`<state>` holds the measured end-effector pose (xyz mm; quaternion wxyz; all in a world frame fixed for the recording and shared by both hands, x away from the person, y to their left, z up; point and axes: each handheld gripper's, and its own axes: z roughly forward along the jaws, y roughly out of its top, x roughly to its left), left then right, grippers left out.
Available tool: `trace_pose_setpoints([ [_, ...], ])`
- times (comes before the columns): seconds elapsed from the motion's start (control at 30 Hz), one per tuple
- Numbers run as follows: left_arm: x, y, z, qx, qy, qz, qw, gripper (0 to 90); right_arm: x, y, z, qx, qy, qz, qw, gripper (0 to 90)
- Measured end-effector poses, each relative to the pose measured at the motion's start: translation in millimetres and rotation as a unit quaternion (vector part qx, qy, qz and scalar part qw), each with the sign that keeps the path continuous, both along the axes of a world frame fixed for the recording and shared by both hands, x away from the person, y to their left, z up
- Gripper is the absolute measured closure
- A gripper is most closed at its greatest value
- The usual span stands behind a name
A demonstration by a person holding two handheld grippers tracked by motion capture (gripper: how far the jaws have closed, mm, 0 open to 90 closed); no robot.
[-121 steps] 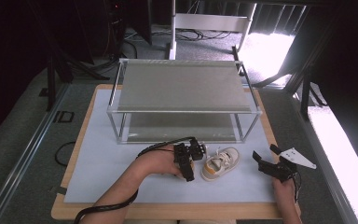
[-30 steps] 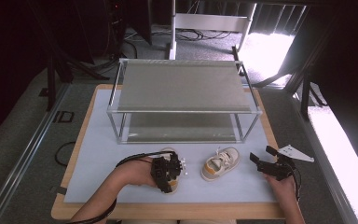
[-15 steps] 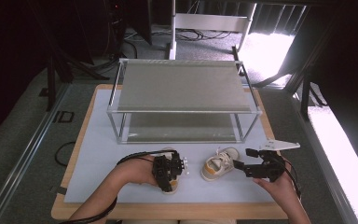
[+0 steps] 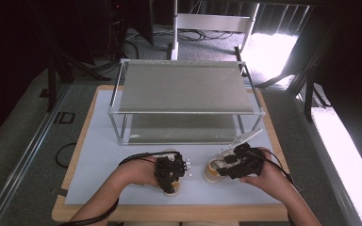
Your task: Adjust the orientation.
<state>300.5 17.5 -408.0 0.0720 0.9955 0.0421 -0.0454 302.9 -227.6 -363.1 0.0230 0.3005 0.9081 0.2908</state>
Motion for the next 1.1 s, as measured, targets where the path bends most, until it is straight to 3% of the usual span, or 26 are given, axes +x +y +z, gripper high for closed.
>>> trace_pose_setpoints([
  [0.13,0.2,-0.6,0.2,-0.001,-0.001,-0.001,1.0000,67.0,9.8,14.8,-4.7,-0.037,0.023,0.001,0.9990,48.5],
  [0.2,0.5,-1.1,0.1,-0.001,0.000,-0.001,1.0000,67.0,14.9,20.4,-8.2,-0.039,0.051,0.000,0.9979,54.5],
  [0.4,0.8,-2.9,-0.5,0.001,-0.001,-0.005,1.0000,67.0,27.8,43.4,-25.7,-0.094,0.098,-0.015,0.9907,61.1],
  [0.67,2.0,-3.5,-1.3,-0.001,0.003,-0.007,1.0000,67.0,40.1,63.0,-46.2,-0.139,0.131,-0.016,0.9814,64.5],
  [0.7,2.3,-3.4,-1.1,0.000,0.003,-0.009,1.0000,67.0,40.7,65.6,-49.4,-0.142,0.131,-0.009,0.9812,70.4],
  [0.77,2.2,-3.0,-1.2,-0.002,0.004,-0.007,1.0000,67.0,41.1,66.1,-50.3,-0.144,0.129,-0.006,0.9811,72.0],
  [0.87,2.4,-2.1,-0.8,-0.004,0.007,-0.005,1.0000,67.0,40.3,62.5,-49.2,-0.144,0.140,0.034,0.9790,76.1],
  [0.93,2.6,-2.4,-0.7,-0.001,0.007,-0.005,1.0000,67.1,36.8,59.8,-48.2,-0.148,0.128,0.075,0.9778,76.4],
  [1.03,2.7,-3.5,-0.5,0.000,0.006,-0.009,0.9999,67.8,30.0,57.5,-47.0,-0.163,0.107,0.145,0.9700,76.1],
  [1.1,2.5,-3.7,-0.5,0.001,0.006,-0.008,0.9999,67.9,25.9,56.7,-46.6,-0.184,0.093,0.185,0.9608,75.9],
])
